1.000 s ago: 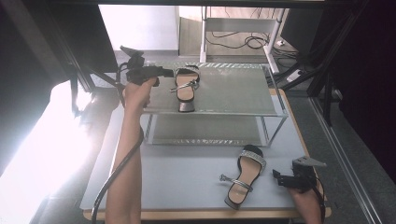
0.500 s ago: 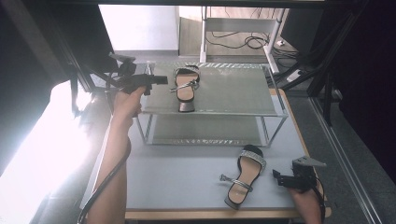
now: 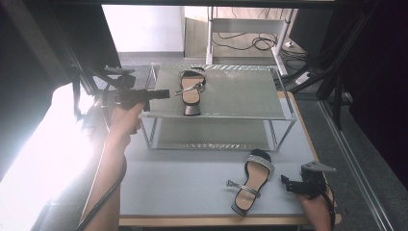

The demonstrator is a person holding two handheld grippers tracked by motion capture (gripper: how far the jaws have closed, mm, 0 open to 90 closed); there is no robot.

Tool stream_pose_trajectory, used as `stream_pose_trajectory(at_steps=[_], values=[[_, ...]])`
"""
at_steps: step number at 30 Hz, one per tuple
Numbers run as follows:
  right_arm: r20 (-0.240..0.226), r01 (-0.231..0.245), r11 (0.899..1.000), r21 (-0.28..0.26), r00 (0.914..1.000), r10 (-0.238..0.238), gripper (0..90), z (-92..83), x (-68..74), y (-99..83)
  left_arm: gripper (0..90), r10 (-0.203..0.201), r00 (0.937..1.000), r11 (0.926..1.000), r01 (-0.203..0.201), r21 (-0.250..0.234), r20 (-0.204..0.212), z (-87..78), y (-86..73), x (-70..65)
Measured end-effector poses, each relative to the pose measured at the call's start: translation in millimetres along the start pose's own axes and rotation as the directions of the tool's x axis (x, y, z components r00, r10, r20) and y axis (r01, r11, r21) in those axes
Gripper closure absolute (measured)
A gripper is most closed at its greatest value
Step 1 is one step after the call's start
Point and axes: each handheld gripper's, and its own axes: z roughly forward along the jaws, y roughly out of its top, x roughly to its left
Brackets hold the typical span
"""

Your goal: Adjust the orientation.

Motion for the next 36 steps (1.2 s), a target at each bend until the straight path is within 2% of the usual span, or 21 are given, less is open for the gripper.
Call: stream_pose_trajectory(at_steps=[16, 19, 29, 36], values=[[0.001, 0.001, 1.0, -0.001, 1.0, -0.001, 9.6, 0.0, 0.2, -0.1, 0.0, 0.076, 0.9963, 0.9971, -0.076, -0.003, 0.04, 1.9, -42.3, -19.9], [0.001, 0.001, 1.0, -0.001, 1.0, -0.001, 9.6, 0.0, 0.1, -0.1, 0.0, 0.091, 0.9952, 0.9959, -0.091, 0.0, 0.035, 3.6, -50.8, -21.6], [0.002, 0.004, 1.0, -0.002, 1.0, -0.004, 9.7, 0.0, -0.1, -0.1, 0.5, 0.068, 0.9945, 0.9976, -0.068, -0.011, 0.079, 12.2, -77.2, -9.1], [0.002, 0.001, 1.0, -0.002, 1.0, -0.001, 9.7, 0.0, 0.2, -0.1, 0.9, 0.085, 0.9926, 0.9964, -0.084, -0.011, 0.087, 18.0, -93.5, -2.0]])
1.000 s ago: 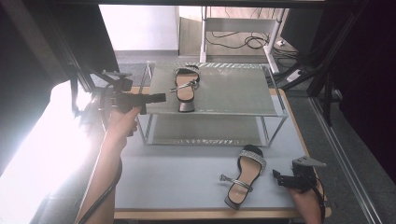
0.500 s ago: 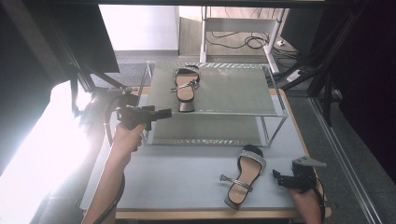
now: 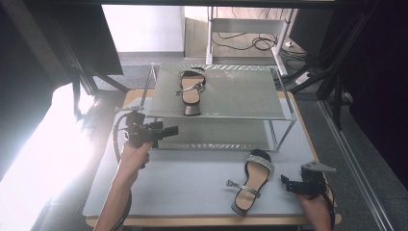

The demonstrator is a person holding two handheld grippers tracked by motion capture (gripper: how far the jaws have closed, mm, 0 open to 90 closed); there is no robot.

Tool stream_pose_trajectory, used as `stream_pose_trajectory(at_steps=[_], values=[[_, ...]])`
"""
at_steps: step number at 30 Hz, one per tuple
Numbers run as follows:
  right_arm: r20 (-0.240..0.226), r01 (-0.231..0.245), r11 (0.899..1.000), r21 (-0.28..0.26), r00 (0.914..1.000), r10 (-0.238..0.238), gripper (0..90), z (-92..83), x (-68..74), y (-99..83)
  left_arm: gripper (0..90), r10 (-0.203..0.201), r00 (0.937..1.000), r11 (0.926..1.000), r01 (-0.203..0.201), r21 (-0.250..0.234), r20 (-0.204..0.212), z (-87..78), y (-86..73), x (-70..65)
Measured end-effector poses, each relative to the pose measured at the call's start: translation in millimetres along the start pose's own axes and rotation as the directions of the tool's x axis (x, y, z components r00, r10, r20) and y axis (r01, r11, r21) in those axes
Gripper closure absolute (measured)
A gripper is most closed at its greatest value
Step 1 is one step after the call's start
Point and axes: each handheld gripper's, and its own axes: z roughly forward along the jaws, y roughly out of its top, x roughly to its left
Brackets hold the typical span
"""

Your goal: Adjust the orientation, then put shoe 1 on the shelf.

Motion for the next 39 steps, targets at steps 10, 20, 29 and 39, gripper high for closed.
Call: stream_pose_trajectory(at_steps=[10, 20, 29, 39], values=[[0.0, -0.001, 1.0, 0.0, 1.0, 0.001, 9.7, 0.0, 0.1, 0.0, 0.1, 0.047, 0.9976, 0.9988, -0.047, 0.013, -0.052, 5.7, -29.2, 7.5], [0.0, -0.002, 1.0, 0.0, 1.0, 0.002, 9.7, 0.0, 0.2, 0.0, 0.0, 0.071, 0.9923, 0.9969, -0.067, 0.041, -0.101, 17.6, -63.4, 19.2], [0.001, -0.001, 1.0, -0.001, 1.0, 0.001, 9.8, -0.1, 0.3, -0.1, 0.0, 0.086, 0.9868, 0.9956, -0.08, 0.048, -0.137, 26.3, -90.8, 27.9], [-0.001, -0.002, 1.0, 0.0, 1.0, 0.002, 9.8, -0.1, 0.0, 0.1, 0.0, 0.177, 0.953, 0.9801, -0.149, 0.132, -0.246, 38.2, -117.1, 26.4]])
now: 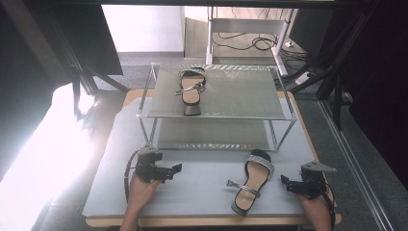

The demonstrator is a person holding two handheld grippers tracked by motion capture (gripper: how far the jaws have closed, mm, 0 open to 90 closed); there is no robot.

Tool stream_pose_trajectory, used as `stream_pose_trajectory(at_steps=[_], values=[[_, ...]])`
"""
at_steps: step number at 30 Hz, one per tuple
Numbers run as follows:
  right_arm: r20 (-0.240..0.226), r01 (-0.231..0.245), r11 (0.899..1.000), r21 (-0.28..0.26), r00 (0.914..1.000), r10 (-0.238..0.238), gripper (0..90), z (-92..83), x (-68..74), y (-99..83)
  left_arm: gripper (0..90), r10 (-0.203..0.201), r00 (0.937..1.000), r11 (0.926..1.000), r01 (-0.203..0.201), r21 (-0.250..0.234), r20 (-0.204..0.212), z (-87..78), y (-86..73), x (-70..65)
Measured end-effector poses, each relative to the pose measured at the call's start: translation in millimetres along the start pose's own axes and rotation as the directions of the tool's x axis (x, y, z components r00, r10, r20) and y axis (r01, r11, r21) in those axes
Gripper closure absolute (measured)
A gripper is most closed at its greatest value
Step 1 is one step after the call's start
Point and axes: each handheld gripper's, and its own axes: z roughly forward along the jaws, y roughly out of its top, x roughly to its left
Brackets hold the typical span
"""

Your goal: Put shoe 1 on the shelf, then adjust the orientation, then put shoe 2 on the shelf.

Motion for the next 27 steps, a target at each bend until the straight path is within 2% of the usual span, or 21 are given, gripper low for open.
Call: stream_pose_trajectory(at_steps=[4, 8, 12, 14, 19, 21, 27], values=[[-0.001, 0.002, 1.0, 0.002, 1.0, -0.002, 9.8, 0.0, -0.2, 0.4, 0.0, 0.047, 0.9973, 0.9981, -0.045, 0.043, -0.057, 5.5, -10.3, -5.2], [-0.001, 0.009, 1.0, 0.001, 1.0, -0.009, 11.2, -0.5, 0.5, 0.7, 0.0, 0.095, 0.9892, 0.9917, -0.085, 0.097, -0.111, 12.1, -17.8, -10.0], [-0.006, 0.023, 1.0, -0.004, 0.9997, -0.023, 12.9, -1.4, 1.6, 0.8, 0.0, 0.148, 0.9767, 0.9816, -0.125, 0.144, -0.156, 15.9, -21.7, -15.1], [-0.014, 0.029, 1.0, -0.004, 0.9995, -0.029, 12.7, -1.6, 2.0, 1.2, 0.0, 0.158, 0.9734, 0.9777, -0.131, 0.164, -0.166, 17.3, -22.5, -17.0], [-0.024, 0.043, 0.999, -0.003, 0.9988, -0.043, 11.6, -1.2, 4.8, 4.3, 0.0, 0.208, 0.9562, 0.9657, -0.167, 0.199, -0.206, 21.6, -23.0, -22.4], [-0.023, 0.046, 0.999, -0.003, 0.9987, -0.046, 10.7, -0.9, 5.9, 7.6, 0.0, 0.203, 0.9579, 0.9667, -0.163, 0.197, -0.203, 21.3, -23.1, -21.5], [-0.023, 0.052, 0.999, -0.006, 0.9984, -0.052, 9.2, 4.4, 6.9, 20.3, 0.0, 0.204, 0.9574, 0.9666, -0.163, 0.197, -0.205, 21.5, -23.3, -21.8]])
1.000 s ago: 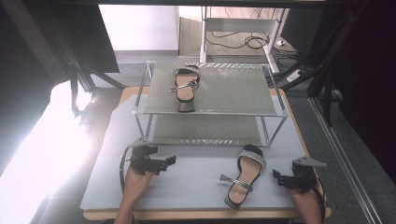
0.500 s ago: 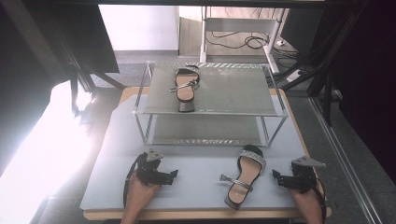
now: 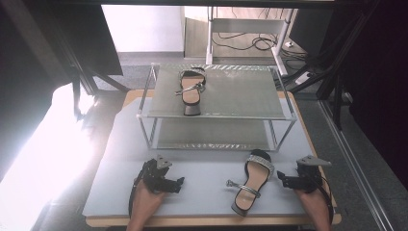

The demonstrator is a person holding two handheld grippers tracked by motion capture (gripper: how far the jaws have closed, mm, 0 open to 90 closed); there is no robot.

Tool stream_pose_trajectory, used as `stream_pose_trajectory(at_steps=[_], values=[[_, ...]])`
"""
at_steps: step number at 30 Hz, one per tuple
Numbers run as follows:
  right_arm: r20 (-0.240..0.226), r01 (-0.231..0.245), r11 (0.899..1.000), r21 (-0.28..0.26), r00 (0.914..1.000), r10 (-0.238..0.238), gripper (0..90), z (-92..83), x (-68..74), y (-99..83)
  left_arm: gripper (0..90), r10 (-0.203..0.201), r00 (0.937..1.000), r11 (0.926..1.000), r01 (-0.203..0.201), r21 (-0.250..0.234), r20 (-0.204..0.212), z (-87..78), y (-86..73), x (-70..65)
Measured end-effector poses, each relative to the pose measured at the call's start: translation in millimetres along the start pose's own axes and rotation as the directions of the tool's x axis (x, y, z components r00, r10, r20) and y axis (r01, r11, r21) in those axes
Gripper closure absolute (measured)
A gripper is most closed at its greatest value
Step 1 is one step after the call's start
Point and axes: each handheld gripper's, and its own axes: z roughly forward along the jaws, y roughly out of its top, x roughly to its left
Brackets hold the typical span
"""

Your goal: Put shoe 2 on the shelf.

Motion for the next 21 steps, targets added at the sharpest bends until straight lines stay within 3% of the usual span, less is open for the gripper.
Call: stream_pose_trajectory(at_steps=[9, 12, 15, 17, 21], values=[[0.0, -0.021, 0.999, 0.025, 0.9998, 0.021, 7.3, 21.4, -2.9, 21.9, 0.0, 0.001, 1.0, 1.0, -0.001, 0.0, -0.001, 0.0, -0.1, 0.0], [0.06, -0.037, 0.999, 0.031, 0.9976, 0.035, 11.1, 22.9, -6.6, 26.7, 0.0, 0.0, 1.0, 1.0, 0.0, -0.001, -0.001, 0.1, -0.2, -0.1], [0.07, -0.048, 0.998, 0.04, 0.9966, 0.045, 11.1, 25.2, -9.9, 29.3, 0.0, 0.001, 1.0, 1.0, -0.001, 0.0, 0.0, 0.1, -0.1, 0.1], [0.064, -0.026, 0.998, 0.064, 0.9977, 0.022, 11.1, 31.0, -7.2, 29.9, 0.0, 0.0, 1.0, 1.0, 0.0, 0.0, -0.001, 0.0, -0.1, 0.0], [0.051, -0.035, 0.997, 0.063, 0.9982, 0.032, 11.2, 39.6, -3.1, 29.1, 0.0, 0.0, 1.0, 1.0, 0.0, 0.0, -0.001, 0.1, -0.2, 0.0]])
